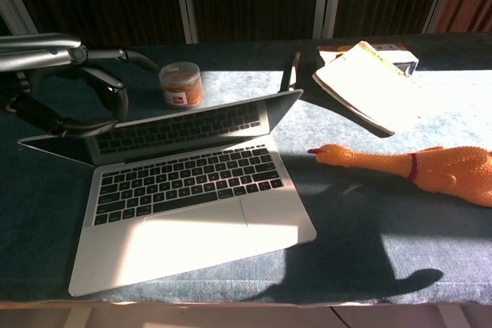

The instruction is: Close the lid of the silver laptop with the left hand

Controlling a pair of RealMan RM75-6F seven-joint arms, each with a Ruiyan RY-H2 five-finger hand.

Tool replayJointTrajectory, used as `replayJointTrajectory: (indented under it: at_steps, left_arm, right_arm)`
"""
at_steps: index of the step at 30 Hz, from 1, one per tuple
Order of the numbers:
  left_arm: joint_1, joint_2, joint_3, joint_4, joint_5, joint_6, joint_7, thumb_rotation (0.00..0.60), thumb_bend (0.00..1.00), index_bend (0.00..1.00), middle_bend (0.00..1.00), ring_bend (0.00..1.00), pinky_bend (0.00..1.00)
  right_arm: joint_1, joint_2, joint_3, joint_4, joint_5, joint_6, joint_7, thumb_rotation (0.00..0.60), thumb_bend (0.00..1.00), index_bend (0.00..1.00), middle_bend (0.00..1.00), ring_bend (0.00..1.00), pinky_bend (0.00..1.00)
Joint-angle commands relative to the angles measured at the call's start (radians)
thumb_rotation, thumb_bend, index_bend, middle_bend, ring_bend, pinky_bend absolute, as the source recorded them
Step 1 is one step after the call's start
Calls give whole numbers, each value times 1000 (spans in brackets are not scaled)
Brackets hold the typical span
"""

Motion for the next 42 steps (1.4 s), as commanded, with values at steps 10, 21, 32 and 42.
replayJointTrajectory:
  at_steps: [10,21,32,42]
  left_arm:
    - [-2,25,101,-64,29,-131,57,310,374,126,336,145,218]
    - [25,-91,145,68,48,-139,50,308,385,77,201,44,138]
    - [16,-175,191,173,96,-181,-2,309,388,63,189,42,137]
    - [42,-184,183,210,174,-38,6,311,370,45,136,27,127]
  right_arm:
    - [-9,1,9,-5,-7,-9,-2,600,88,0,0,0,0]
    - [-25,14,13,-13,-15,3,2,600,88,0,0,0,0]
    - [-25,9,23,-15,-4,-16,0,600,88,0,0,0,0]
    - [-37,11,34,-20,7,-8,-3,600,88,0,0,0,0]
